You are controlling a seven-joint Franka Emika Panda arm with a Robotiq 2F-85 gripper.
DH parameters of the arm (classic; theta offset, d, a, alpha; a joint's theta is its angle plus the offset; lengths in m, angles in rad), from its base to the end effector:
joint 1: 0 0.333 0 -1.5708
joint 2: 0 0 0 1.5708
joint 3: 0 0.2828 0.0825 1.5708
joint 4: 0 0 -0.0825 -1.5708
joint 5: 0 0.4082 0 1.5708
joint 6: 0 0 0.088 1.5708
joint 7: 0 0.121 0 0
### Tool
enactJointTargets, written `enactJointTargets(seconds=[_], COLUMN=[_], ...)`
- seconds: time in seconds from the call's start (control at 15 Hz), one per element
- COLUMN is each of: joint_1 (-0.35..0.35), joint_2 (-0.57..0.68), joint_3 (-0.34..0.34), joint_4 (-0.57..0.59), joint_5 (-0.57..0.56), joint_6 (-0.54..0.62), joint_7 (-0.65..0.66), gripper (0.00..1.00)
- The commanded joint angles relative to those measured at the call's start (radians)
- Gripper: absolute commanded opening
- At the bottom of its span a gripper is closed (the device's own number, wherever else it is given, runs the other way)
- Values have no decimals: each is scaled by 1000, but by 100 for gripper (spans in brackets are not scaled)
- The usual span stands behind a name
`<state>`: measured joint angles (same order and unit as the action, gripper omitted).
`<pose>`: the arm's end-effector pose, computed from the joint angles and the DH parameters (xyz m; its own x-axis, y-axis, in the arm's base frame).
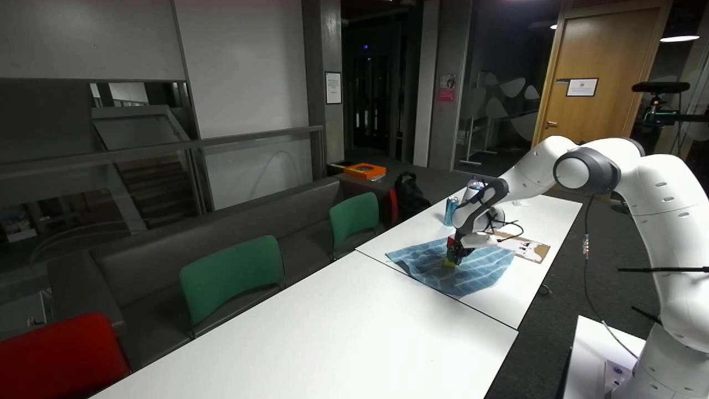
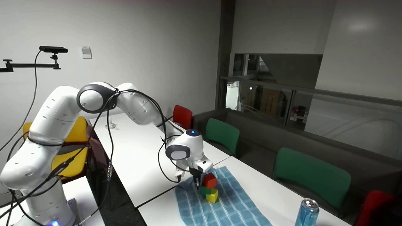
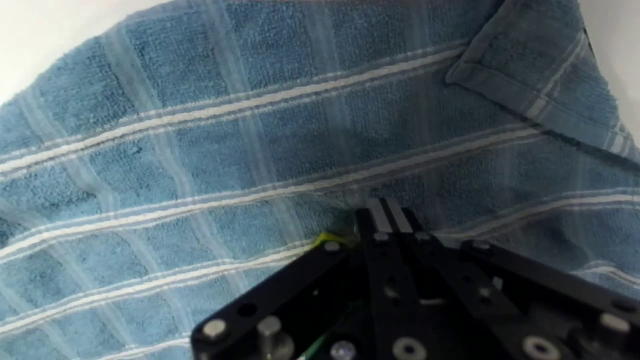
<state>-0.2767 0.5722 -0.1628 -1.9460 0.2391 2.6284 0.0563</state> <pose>0.5676 -0.2727 0.1369 0.7786 -0.6167 0.1159 -0.6142 -0.7868 -0.0602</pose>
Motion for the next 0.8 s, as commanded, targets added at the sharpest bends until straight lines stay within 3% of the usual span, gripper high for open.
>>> enactJointTargets(seconds=[0.0,0.73], joint_1=[29,67], joint_2=[14,32], joint_3=[-29,-81], joint_4=[10,16], joint_5=[-38,-87], joint_6=[58,114], joint_7=[57,136], gripper=[0,0])
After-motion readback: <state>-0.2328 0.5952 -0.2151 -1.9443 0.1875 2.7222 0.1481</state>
